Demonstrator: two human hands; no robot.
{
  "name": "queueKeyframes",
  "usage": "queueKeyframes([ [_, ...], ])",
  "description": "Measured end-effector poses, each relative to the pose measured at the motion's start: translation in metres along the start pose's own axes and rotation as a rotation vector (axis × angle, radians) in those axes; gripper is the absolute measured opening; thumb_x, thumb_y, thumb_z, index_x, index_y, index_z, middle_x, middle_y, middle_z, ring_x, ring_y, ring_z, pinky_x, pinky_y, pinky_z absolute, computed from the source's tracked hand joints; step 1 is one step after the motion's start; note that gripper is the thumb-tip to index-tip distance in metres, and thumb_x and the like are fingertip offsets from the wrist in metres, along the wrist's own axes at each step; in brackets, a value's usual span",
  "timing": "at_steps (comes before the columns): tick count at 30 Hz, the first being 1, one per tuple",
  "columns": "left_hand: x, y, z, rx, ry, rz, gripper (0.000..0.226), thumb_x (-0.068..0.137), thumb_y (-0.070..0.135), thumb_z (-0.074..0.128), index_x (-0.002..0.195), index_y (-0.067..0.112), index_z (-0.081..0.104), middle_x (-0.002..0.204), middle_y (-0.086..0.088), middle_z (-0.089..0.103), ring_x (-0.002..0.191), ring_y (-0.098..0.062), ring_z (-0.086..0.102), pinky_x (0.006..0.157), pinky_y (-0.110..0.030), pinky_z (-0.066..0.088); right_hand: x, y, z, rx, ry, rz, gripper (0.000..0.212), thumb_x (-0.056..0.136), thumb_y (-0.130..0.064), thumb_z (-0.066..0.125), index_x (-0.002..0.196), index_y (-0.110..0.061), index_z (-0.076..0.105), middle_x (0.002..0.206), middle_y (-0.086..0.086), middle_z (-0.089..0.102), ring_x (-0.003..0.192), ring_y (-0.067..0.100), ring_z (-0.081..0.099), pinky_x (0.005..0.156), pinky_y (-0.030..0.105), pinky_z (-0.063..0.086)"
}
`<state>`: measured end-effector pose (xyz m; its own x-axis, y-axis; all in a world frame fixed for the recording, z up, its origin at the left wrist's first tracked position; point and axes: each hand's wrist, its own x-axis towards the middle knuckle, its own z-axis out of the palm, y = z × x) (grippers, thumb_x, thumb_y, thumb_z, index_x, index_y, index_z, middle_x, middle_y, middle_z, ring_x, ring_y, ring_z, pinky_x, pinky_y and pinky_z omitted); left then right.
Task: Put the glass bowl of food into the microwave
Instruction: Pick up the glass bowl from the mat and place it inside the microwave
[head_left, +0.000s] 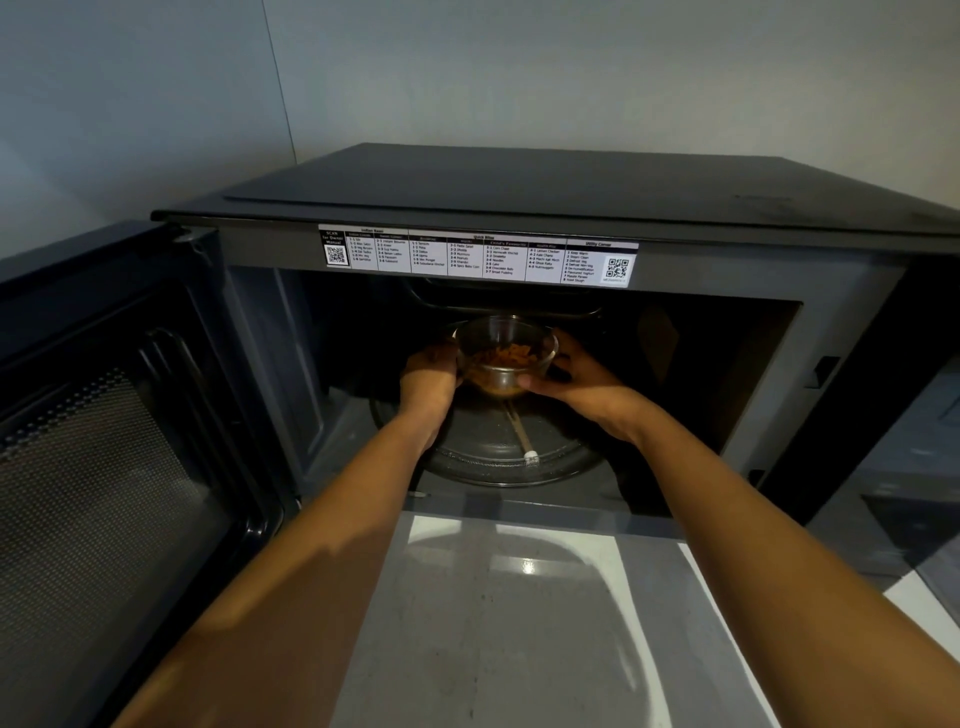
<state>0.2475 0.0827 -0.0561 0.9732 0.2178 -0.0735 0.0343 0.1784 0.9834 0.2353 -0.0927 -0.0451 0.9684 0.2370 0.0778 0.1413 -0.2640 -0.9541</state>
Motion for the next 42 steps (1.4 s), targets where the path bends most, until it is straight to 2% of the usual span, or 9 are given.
queueKeyframes([
  [4,0.001,-0.001,-0.001,-0.04,-0.011,0.023,0.024,0.096,0.01,0.045,0.113,0.005,0.061,0.097,-0.004,0.063,0.083,-0.014,0.06,0.07,-0.02,0.051,-0.001,-0.002,0.001,-0.001,0.007,0.006,0.071,0.079,-0.008,0.07,0.14,-0.015,0.034,0.141,0.008,0.046,0.13,0.022,0.043,0.105,0.032,0.036],
  [10,0.002,-0.001,-0.001,-0.041,-0.019,0.021,0.025,0.095,0.011,0.046,0.079,0.023,0.061,0.083,0.004,0.063,0.076,-0.009,0.06,0.067,-0.019,0.05,-0.003,-0.005,0.003,-0.011,0.005,0.02,0.073,0.079,-0.009,0.07,0.141,-0.016,0.032,0.142,0.009,0.045,0.132,0.023,0.041,0.112,0.04,0.033],
  [19,-0.002,0.001,0.0,-0.029,-0.006,0.022,0.023,0.096,0.012,0.046,0.111,0.008,0.063,0.099,-0.006,0.064,0.095,-0.021,0.06,0.076,-0.022,0.05,-0.003,-0.006,0.003,-0.019,0.007,0.034,0.075,0.079,-0.009,0.07,0.142,-0.016,0.03,0.141,0.01,0.046,0.131,0.023,0.042,0.107,0.033,0.035],
  [21,-0.005,0.001,0.001,0.005,0.0,0.021,0.025,0.096,0.014,0.045,0.113,0.008,0.062,0.106,-0.01,0.063,0.1,-0.025,0.06,0.078,-0.027,0.052,-0.004,-0.006,0.003,-0.012,0.007,0.034,0.074,0.08,-0.008,0.07,0.142,-0.016,0.03,0.141,0.01,0.046,0.131,0.023,0.042,0.103,0.029,0.036],
  [24,-0.008,0.003,0.0,0.1,0.038,0.018,0.018,0.094,0.02,0.046,0.091,0.018,0.063,0.109,-0.014,0.066,0.108,-0.033,0.061,0.097,-0.047,0.05,-0.005,-0.007,0.004,0.001,0.011,0.022,0.074,0.08,-0.005,0.068,0.142,-0.015,0.028,0.141,0.009,0.046,0.128,0.02,0.043,0.088,0.012,0.042],
  [29,-0.014,0.006,0.0,0.137,0.074,-0.007,0.02,0.092,0.023,0.048,0.077,0.023,0.062,0.105,-0.016,0.067,0.108,-0.035,0.062,0.1,-0.051,0.047,-0.008,-0.007,0.005,0.021,0.045,0.0,0.074,0.08,0.001,0.066,0.141,-0.013,0.027,0.141,0.011,0.044,0.116,0.012,0.044,0.067,0.0,0.045],
  [34,-0.024,0.011,-0.001,0.216,0.13,0.029,0.028,0.09,0.025,0.052,0.102,0.005,0.067,0.11,-0.022,0.067,0.104,-0.035,0.063,0.096,-0.046,0.05,-0.011,-0.004,0.005,0.005,0.079,0.052,0.081,0.08,-0.001,0.068,0.144,-0.016,0.021,0.146,0.009,0.039,0.133,0.021,0.039,0.099,0.025,0.037],
  [37,-0.037,0.015,-0.006,0.348,0.173,0.098,0.029,0.091,0.023,0.053,0.107,0.005,0.069,0.109,-0.019,0.068,0.101,-0.031,0.062,0.082,-0.029,0.047,-0.017,-0.001,0.003,-0.064,0.123,0.137,0.077,0.083,-0.012,0.067,0.145,-0.016,0.022,0.148,0.009,0.036,0.135,0.024,0.036,0.111,0.036,0.033],
  [42,-0.066,0.031,-0.012,0.48,0.197,0.215,0.029,0.094,0.015,0.049,0.114,0.01,0.068,0.116,-0.012,0.067,0.107,-0.024,0.059,0.083,-0.019,0.037,-0.041,-0.005,0.004,-0.212,0.168,0.184,0.053,0.089,-0.022,0.059,0.137,-0.008,0.039,0.14,0.015,0.046,0.127,0.03,0.044,0.1,0.031,0.037],
])
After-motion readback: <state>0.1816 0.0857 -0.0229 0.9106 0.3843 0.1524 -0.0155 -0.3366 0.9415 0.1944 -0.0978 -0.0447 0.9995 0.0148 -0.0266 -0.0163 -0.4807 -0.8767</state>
